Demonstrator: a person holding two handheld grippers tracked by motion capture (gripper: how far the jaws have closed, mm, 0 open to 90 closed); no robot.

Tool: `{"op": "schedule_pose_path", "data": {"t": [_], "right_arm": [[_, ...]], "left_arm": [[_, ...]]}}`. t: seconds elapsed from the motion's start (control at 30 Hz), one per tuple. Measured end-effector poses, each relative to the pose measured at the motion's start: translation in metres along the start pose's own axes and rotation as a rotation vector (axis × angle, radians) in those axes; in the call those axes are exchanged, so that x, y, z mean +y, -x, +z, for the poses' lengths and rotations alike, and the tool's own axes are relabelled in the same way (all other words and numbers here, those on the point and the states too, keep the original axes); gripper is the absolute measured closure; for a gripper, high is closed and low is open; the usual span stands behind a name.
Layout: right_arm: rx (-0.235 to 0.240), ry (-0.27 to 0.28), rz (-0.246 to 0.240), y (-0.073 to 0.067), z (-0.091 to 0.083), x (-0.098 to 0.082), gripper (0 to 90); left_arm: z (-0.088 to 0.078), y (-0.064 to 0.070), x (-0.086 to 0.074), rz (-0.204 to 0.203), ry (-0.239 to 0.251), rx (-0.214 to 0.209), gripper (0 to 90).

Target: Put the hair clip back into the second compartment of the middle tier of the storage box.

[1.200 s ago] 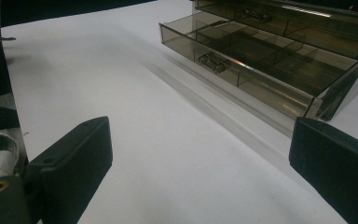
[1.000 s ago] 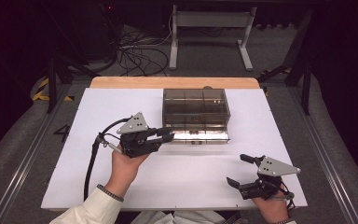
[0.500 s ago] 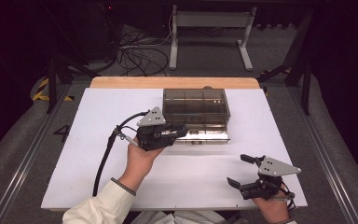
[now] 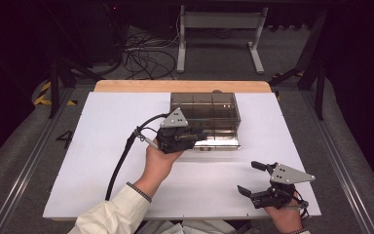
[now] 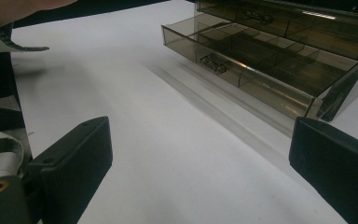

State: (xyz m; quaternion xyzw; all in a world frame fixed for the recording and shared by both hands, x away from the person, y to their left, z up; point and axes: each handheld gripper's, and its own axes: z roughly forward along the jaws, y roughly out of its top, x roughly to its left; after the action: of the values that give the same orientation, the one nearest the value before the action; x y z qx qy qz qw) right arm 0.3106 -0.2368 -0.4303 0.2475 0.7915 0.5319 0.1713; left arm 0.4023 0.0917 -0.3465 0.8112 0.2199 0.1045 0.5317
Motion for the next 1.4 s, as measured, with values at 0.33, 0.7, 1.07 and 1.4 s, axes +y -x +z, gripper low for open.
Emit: {"op": "schedule_pose_path", "data": {"t": [0.33, 0.7, 1.07, 1.4], "right_arm": [[0.006, 0.003, 0.003, 0.001, 0.0, 0.0, 6.8], [0.013, 0.002, 0.006, 0.002, 0.001, -0.001, 6.9], [0.017, 0.001, 0.014, 0.003, 0.001, -0.001, 6.8], [0.016, -0.001, 0.018, 0.003, 0.0, -0.002, 6.9]], "left_arm": [[0.021, -0.001, 0.006, -0.004, -0.006, 0.007, 70.8], [0.04, -0.004, 0.007, -0.006, -0.019, 0.026, 70.8], [0.049, -0.014, -0.007, -0.008, -0.058, 0.088, 70.8], [0.058, -0.02, -0.016, -0.034, -0.093, 0.108, 70.7]]}}
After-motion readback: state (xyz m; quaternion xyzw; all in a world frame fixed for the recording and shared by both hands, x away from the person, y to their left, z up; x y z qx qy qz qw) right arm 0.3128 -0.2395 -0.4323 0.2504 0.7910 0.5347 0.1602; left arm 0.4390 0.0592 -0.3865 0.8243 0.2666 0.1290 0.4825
